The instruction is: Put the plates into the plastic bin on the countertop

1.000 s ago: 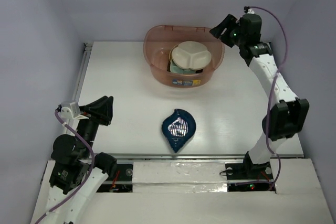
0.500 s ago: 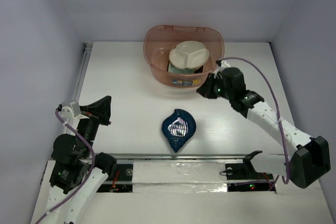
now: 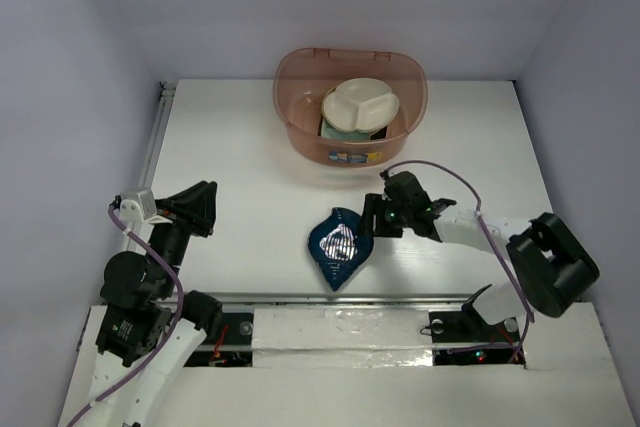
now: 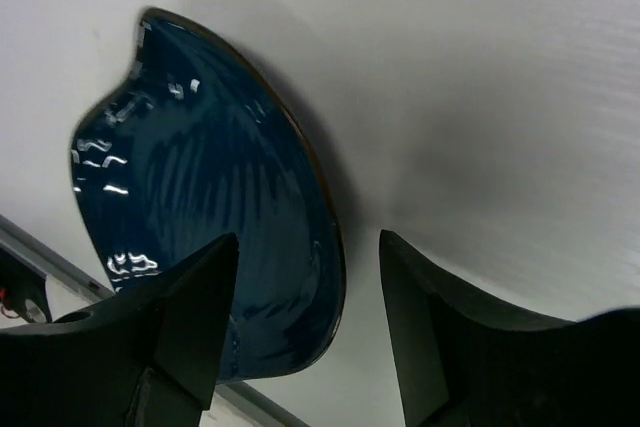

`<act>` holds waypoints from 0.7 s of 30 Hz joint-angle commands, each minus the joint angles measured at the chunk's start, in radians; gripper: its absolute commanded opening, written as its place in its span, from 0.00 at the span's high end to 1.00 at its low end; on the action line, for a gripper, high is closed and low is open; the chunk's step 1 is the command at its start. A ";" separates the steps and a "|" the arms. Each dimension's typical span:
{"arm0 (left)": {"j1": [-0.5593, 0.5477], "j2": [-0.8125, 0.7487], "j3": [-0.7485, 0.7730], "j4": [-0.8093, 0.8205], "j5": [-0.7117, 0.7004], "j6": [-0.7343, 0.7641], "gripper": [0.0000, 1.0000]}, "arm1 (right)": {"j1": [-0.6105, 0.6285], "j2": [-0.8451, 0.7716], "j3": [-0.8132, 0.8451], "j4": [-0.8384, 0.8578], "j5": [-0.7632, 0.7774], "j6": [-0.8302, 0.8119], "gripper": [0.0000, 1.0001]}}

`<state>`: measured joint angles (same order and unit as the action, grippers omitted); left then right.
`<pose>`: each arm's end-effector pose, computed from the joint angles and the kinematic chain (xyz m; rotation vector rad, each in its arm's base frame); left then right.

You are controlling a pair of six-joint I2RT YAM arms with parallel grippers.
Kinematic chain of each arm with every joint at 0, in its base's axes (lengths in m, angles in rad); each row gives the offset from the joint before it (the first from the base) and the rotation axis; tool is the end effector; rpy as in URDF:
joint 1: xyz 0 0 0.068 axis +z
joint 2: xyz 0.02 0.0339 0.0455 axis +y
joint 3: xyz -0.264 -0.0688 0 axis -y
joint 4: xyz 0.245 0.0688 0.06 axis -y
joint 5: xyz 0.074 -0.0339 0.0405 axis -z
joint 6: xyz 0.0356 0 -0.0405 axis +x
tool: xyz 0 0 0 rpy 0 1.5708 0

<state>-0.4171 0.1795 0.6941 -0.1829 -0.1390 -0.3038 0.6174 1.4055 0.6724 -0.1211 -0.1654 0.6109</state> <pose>0.0452 -0.0146 0.3690 -0.0512 1.2594 -0.5386 0.2171 0.1613 0.1723 -0.0875 2.5526 0.7238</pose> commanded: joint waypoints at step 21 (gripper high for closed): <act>0.014 0.018 0.005 0.060 0.018 0.005 0.77 | 0.025 -0.342 0.097 0.080 -0.095 0.066 1.00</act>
<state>-0.4103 0.1814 0.6941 -0.1810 -0.1352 -0.3038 0.6365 1.1606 0.5911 -0.0845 -0.2157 0.6773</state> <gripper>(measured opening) 0.229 0.094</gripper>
